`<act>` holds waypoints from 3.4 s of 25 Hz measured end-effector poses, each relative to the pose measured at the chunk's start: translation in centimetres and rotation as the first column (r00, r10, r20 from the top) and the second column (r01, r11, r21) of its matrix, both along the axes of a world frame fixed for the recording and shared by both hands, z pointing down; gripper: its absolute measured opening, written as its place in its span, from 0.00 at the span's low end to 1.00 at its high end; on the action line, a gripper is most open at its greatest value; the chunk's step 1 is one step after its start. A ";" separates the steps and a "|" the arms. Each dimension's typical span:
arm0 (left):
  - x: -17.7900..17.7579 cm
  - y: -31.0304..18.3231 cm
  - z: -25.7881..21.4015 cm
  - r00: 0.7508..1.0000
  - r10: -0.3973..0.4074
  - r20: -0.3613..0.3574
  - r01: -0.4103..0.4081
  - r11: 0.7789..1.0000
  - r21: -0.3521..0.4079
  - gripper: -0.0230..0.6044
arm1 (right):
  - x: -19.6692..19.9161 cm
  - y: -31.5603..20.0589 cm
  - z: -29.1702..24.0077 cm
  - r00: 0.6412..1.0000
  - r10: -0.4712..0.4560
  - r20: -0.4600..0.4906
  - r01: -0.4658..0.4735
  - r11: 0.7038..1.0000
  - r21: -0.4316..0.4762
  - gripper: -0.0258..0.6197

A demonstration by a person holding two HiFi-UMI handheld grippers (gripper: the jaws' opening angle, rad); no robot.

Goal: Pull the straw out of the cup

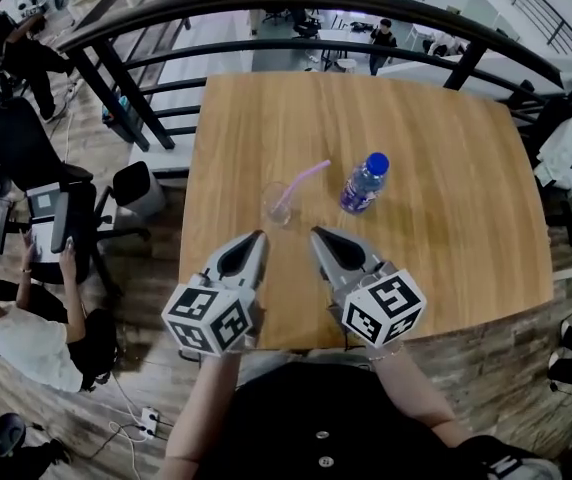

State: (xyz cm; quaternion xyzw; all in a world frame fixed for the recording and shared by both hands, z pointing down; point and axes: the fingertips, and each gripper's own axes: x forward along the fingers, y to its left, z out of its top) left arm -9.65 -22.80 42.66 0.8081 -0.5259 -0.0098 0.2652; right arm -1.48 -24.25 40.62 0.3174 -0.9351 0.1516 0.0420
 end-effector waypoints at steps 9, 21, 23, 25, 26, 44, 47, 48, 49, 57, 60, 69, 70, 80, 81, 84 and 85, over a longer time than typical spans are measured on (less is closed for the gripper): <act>0.8 -0.2 0.6 0.998 0.070 -0.003 -0.070 0.997 -0.024 0.06 | -0.7 -0.5 0.2 1.000 0.015 0.001 -0.015 1.000 -0.010 0.04; -0.9 -1.4 0.4 0.994 0.107 0.014 -0.107 0.994 -0.008 0.06 | -0.9 -0.7 0.6 0.997 0.071 -0.012 -0.071 0.997 -0.032 0.04; -1.0 -1.9 0.3 0.993 0.115 0.022 -0.115 0.993 -0.005 0.06 | -0.9 -1.0 0.6 0.997 0.076 -0.012 -0.076 0.997 -0.031 0.04; -1.1 -2.4 0.2 0.992 0.125 0.030 -0.125 0.992 -0.005 0.06 | -0.8 -1.4 0.6 0.996 0.085 -0.013 -0.086 0.996 -0.034 0.04; -1.2 -2.7 0.2 0.991 0.131 0.035 -0.131 0.991 -0.005 0.06 | -0.7 -1.6 0.7 0.996 0.091 -0.014 -0.091 0.995 -0.038 0.04; -0.2 -7.9 0.5 0.914 0.293 0.280 -0.315 0.949 0.035 0.11 | -0.8 -5.3 2.6 0.990 0.137 -0.013 -0.138 0.988 -0.067 0.04; 0.6 -8.9 1.0 0.889 0.339 0.308 -0.362 0.932 0.020 0.17 | -0.4 -6.0 3.2 0.988 0.152 -0.015 -0.153 0.985 -0.075 0.04; 0.9 -9.1 1.2 0.881 0.352 0.317 -0.375 0.927 0.014 0.18 | -0.2 -6.2 3.4 0.988 0.157 -0.014 -0.157 0.984 -0.078 0.04; 1.1 -9.4 1.4 0.874 0.362 0.325 -0.385 0.923 0.007 0.20 | -0.1 -6.3 3.7 0.987 0.161 -0.014 -0.162 0.983 -0.082 0.04; 4.1 -11.0 3.7 0.773 0.515 0.370 -0.518 0.850 -0.100 0.30 | 0.9 -7.9 5.0 0.982 0.190 -0.013 -0.190 0.972 -0.136 0.04; 4.5 -11.4 4.6 0.756 0.539 0.372 -0.534 0.836 -0.125 0.29 | 0.9 -8.1 5.7 0.982 0.188 -0.008 -0.186 0.970 -0.153 0.04; 5.6 -12.4 5.6 0.607 0.600 0.522 -0.612 0.771 -0.175 0.20 | 1.6 -8.1 7.6 0.977 0.214 -0.007 -0.211 0.956 -0.206 0.04; 5.7 -12.4 5.7 0.598 0.608 0.523 -0.618 0.764 -0.182 0.20 | 1.7 -8.1 7.7 0.976 0.216 -0.008 -0.213 0.955 -0.207 0.04; 6.0 -12.2 6.3 0.584 0.626 0.517 -0.617 0.756 -0.218 0.11 | 2.3 -7.8 7.6 0.975 0.222 -0.009 -0.219 0.954 -0.205 0.04; 6.0 -12.2 6.2 0.588 0.624 0.515 -0.615 0.758 -0.218 0.11 | 2.3 -7.7 7.5 0.975 0.222 -0.010 -0.219 0.954 -0.203 0.04; 5.4 -12.1 5.9 0.610 0.614 0.500 -0.604 0.769 -0.207 0.10 | 2.1 -7.4 7.2 0.974 0.226 -0.013 -0.224 0.954 -0.197 0.04; 5.1 -12.1 5.7 0.622 0.609 0.493 -0.599 0.775 -0.202 0.10 | 2.0 -7.4 7.1 0.974 0.228 -0.011 -0.226 0.954 -0.197 0.04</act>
